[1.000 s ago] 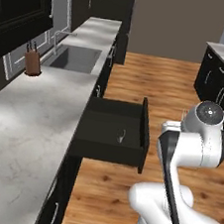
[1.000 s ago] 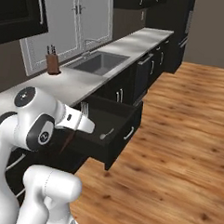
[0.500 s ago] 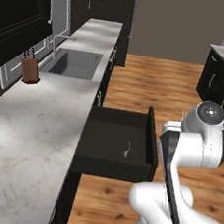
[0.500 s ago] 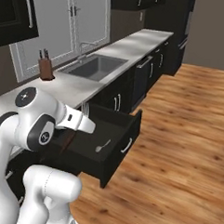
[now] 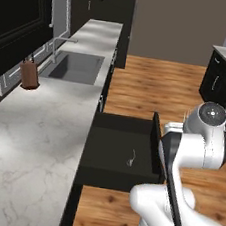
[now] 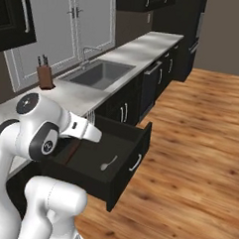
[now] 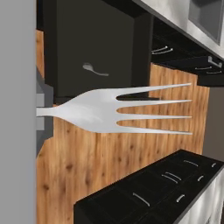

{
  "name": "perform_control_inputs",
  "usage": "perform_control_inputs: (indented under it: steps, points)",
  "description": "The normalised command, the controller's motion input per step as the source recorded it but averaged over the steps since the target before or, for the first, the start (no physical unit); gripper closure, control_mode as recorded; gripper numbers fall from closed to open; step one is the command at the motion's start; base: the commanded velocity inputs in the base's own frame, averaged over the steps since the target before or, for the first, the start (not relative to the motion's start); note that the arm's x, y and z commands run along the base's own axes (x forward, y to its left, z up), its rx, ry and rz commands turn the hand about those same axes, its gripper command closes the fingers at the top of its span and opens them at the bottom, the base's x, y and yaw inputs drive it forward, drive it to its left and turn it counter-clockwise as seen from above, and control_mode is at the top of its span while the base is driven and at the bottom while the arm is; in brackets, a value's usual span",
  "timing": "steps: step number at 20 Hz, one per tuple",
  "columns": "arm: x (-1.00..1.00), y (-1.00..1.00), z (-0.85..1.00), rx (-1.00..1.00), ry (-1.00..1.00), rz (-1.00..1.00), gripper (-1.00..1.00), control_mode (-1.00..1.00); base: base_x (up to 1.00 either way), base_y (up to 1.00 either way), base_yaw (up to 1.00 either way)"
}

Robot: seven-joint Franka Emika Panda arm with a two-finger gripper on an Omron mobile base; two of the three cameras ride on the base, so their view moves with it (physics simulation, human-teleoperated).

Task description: Organize the utensils by type. Pick up the wooden spoons from the counter and place them in the open cabinet. Then pick up the metallic utensils from the counter and place them in the open drawer.

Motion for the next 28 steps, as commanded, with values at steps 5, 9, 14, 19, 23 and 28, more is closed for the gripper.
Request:
perform_control_inputs:
  steps: [5, 9, 14, 19, 23, 28]
  points:
    - [0.29, 0.1, 0.0, 0.0, 0.0, -0.02, 1.0, -1.0, 0.07, 0.04, -0.01]
    - [0.5, 0.08, 0.0, 0.0, 0.0, 0.0, 1.0, -1.0, 0.0, 0.0, 0.0]
    - [0.54, 0.01, -0.18, 0.0, 0.16, 0.0, 1.0, -1.0, 0.0, 0.0, 0.0]
    - [0.71, 0.09, -0.38, 0.0, 0.31, 0.0, 1.0, -1.0, 0.0, 0.0, 0.0]
    - [0.49, 0.11, -0.52, 0.0, 0.15, -0.01, 1.0, -1.0, 0.0, 0.0, 0.0]
    - [0.26, 0.0, -0.71, 0.0, 0.0, -0.01, 1.0, -1.0, 0.0, 0.0, 0.0]
